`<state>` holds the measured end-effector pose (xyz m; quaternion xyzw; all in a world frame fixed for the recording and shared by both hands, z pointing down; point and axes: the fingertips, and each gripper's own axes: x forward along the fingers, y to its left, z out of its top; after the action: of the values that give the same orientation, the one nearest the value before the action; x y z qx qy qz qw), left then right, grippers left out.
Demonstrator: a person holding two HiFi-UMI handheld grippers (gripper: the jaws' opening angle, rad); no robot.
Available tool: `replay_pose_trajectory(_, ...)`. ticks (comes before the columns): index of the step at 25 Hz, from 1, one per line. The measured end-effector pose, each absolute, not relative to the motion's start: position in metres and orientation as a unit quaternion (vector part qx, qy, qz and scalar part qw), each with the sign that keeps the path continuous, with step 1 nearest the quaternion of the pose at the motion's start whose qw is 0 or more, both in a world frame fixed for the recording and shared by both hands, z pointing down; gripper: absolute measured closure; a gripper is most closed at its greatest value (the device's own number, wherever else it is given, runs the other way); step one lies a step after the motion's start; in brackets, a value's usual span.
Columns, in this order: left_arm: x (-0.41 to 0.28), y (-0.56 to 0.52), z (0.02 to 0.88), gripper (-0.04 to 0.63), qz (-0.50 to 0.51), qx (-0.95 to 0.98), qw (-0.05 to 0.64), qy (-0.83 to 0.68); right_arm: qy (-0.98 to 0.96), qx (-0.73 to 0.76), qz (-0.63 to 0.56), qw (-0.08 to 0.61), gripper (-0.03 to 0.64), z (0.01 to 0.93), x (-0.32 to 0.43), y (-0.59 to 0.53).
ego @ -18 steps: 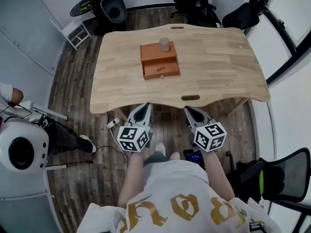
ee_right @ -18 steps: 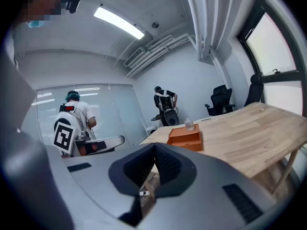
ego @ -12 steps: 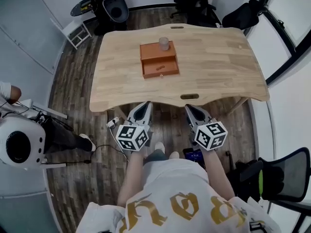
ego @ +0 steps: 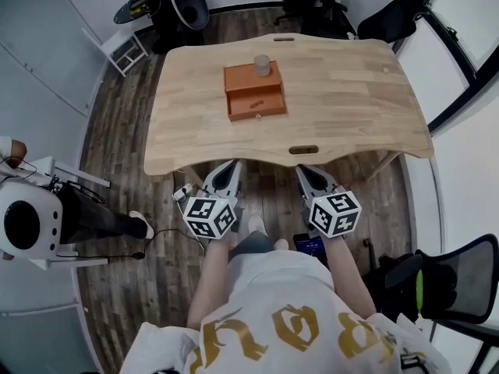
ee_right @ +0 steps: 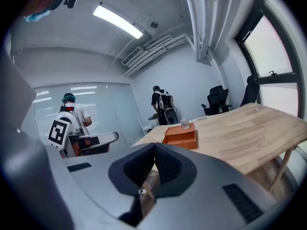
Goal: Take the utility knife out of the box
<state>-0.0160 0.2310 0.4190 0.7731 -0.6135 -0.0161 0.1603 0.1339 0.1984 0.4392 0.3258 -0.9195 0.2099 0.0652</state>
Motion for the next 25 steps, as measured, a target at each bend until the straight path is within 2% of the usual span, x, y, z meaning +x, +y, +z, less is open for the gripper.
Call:
replay_pose_trajectory(12, -0.038, 0.185, 0.436, 0.584, -0.014, 0.765, 0.174, -0.620, -0.916, 0.329, 0.216, 0.078, 0.605, 0.455, 0.118, 0.148)
replay_pose_trajectory(25, -0.110, 0.020, 0.446, 0.584, -0.002, 0.781, 0.185, -0.597, -0.908, 0.346, 0.217, 0.094, 0.606, 0.463, 0.042, 0.001)
